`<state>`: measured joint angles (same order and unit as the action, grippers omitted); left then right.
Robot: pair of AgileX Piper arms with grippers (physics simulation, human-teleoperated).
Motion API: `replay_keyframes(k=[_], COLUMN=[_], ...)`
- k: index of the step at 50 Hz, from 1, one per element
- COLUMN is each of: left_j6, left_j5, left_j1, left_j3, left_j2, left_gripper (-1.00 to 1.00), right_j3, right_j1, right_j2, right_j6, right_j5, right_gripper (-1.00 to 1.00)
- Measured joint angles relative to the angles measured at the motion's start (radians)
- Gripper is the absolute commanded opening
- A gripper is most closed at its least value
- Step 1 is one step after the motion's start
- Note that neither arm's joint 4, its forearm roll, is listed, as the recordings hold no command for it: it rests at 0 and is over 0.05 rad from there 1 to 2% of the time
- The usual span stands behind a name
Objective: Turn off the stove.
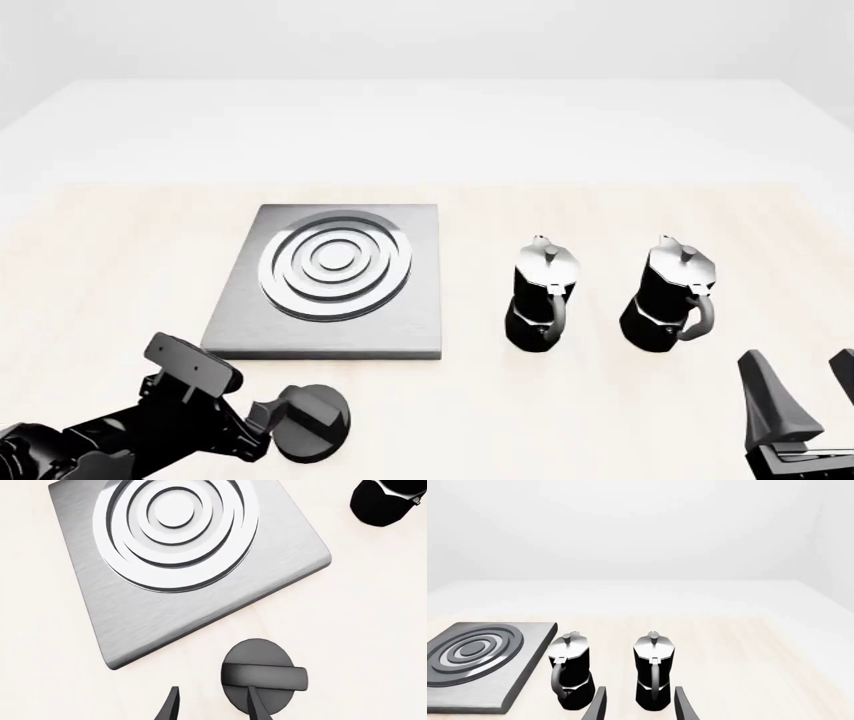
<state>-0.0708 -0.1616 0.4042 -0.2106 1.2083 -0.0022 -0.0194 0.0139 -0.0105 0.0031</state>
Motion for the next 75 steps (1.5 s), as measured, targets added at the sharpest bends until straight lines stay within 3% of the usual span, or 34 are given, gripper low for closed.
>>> replay_keyframes(k=[20,38,56,75], left_j6=[-0.037,-0.112,-0.135,-0.128], left_j5=[-0.098,-0.017,0.149,0.520], left_j1=[-0.034,-0.080,-0.154,-0.223], left_j3=[-0.014,-0.092,-0.075,-0.123], left_j2=[0.127,0.104,-0.116,-0.509], left_gripper=[1.00,1.00,1.00,1.00], right_j3=[0.000,0.000,0.000,0.001], right_j1=[0.002,0.007,0.002,-0.005], right_j2=[-0.004,0.005,-0.002,0.004], right_j6=[0.000,0.001,0.006,0.012], right_j5=[0.003,-0.005,0.001,-0.006], right_gripper=[1.00,1.00,1.00,1.00])
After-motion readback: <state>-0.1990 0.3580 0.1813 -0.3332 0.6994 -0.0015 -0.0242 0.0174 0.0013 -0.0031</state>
